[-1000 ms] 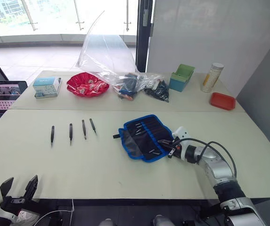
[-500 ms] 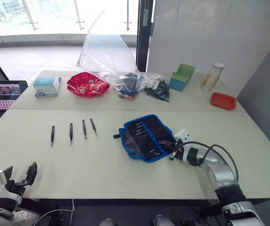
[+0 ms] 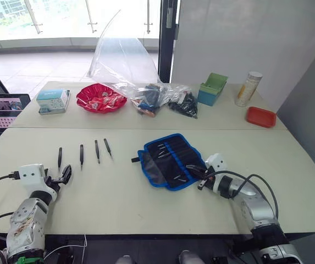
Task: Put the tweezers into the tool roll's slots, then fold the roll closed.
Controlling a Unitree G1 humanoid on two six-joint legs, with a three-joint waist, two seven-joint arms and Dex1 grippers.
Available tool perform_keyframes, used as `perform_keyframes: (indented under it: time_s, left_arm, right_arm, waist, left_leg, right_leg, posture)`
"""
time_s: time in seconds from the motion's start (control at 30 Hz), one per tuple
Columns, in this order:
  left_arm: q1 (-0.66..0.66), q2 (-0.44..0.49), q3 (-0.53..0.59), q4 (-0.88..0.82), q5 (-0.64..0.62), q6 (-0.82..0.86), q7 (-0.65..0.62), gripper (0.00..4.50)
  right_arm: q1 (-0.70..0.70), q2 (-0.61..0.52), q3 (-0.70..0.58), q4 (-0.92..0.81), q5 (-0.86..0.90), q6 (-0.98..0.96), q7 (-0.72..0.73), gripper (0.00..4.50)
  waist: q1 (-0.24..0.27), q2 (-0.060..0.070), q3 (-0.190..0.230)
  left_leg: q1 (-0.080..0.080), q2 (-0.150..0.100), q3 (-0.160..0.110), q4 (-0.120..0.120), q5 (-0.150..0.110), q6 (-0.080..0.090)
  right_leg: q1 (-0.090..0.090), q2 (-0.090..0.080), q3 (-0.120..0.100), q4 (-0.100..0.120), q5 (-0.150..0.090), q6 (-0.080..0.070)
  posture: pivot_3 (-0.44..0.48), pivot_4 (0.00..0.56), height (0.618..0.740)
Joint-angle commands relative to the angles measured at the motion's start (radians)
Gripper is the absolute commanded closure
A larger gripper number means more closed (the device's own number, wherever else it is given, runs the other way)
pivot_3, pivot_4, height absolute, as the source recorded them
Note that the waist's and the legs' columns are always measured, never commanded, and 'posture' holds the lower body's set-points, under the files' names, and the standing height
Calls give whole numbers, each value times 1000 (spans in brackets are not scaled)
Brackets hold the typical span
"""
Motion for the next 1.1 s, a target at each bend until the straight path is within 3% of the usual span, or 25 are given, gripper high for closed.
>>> perform_keyframes:
  time_s: [0.03, 0.33, 0.37, 0.77, 0.97, 1.1]
  left_arm:
    - [-22, 1, -9, 36, 17, -13, 17, 35]
    - [-96, 15, -57, 122, 84, -29, 43, 35]
    - [-106, 11, -55, 130, 79, -21, 45, 589]
    - [-113, 37, -10, 56, 39, 155, 100, 4480]
    - [-127, 57, 9, 17, 30, 151, 99, 4480]
    - [-142, 104, -15, -22, 37, 163, 53, 4480]
  right_arm:
    - [30, 12, -1, 37, -34, -39, -42, 4500]
    - [30, 19, 9, 66, -47, -61, -60, 4500]
    - [28, 19, 8, 69, -47, -61, -60, 4500]
    - [43, 19, 3, 66, -47, -62, -75, 4500]
    - [44, 31, 1, 74, -47, -72, -89, 4500]
    - [48, 8, 37, 57, -71, 20, -79, 4500]
  waist:
    - [0, 0, 0]
    - [4, 0, 0]
    - [4, 1, -1]
    - [4, 3, -2]
    - [1, 2, -1]
    - [1, 0, -1]
  left_leg:
    - [0, 0, 0, 0, 0, 0]
    - [4, 0, 0, 0, 0, 0]
    - [5, 0, 0, 0, 0, 0]
    - [5, 0, 0, 0, 0, 0]
    - [5, 0, 0, 0, 0, 0]
    - [5, 0, 0, 0, 0, 0]
  right_leg:
    - [1, 0, 0, 0, 0, 0]
    - [5, 0, 0, -1, 0, 0]
    - [6, 0, 0, -1, 0, 0]
    - [6, 0, 0, -1, 0, 0]
    - [6, 0, 0, -1, 0, 0]
    - [6, 1, 0, -1, 0, 0]
  posture:
    - [0, 150, 738]
    - [0, 150, 738]
    - [0, 150, 738]
    - [0, 150, 738]
    - [0, 150, 738]
    - [0, 150, 738]
